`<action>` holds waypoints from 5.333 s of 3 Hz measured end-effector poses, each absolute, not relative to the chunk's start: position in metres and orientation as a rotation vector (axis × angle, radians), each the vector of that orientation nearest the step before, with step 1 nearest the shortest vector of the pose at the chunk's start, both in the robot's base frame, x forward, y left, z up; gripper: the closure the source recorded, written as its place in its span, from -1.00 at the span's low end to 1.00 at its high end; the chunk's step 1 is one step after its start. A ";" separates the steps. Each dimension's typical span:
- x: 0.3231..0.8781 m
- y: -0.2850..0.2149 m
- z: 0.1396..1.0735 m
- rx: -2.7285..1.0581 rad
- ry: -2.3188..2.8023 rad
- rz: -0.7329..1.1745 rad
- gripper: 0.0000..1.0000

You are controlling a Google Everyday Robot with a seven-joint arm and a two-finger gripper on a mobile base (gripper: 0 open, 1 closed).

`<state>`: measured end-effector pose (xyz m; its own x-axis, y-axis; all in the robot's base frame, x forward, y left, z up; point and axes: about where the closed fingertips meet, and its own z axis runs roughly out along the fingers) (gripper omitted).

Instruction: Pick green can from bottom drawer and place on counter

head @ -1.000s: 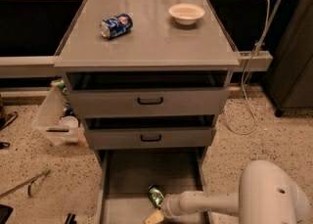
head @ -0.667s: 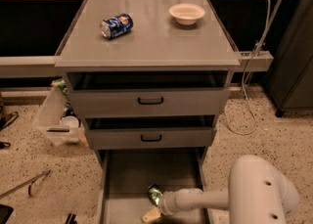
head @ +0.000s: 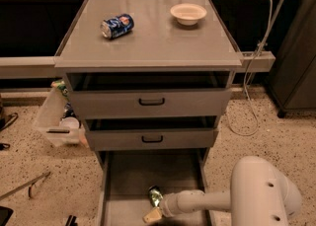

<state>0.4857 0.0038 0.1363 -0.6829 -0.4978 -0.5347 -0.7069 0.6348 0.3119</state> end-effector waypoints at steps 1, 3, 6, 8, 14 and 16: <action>0.486 0.004 0.136 -0.954 2.457 0.715 -0.19; 0.486 0.004 0.136 -0.954 2.457 0.715 -0.65; 0.489 0.017 0.135 -0.952 2.452 0.704 -1.00; 0.481 0.046 0.143 -1.052 2.411 0.722 -1.00; 0.504 0.079 0.109 -0.782 2.578 0.659 -1.00; 0.504 0.079 0.113 -0.782 2.578 0.659 -0.19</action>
Offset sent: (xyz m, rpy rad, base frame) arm 0.0000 0.0000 0.0000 0.0000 0.0000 0.0000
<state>0.5035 0.0790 0.1130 -0.7794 -0.4210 -0.4639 -0.5920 0.7373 0.3255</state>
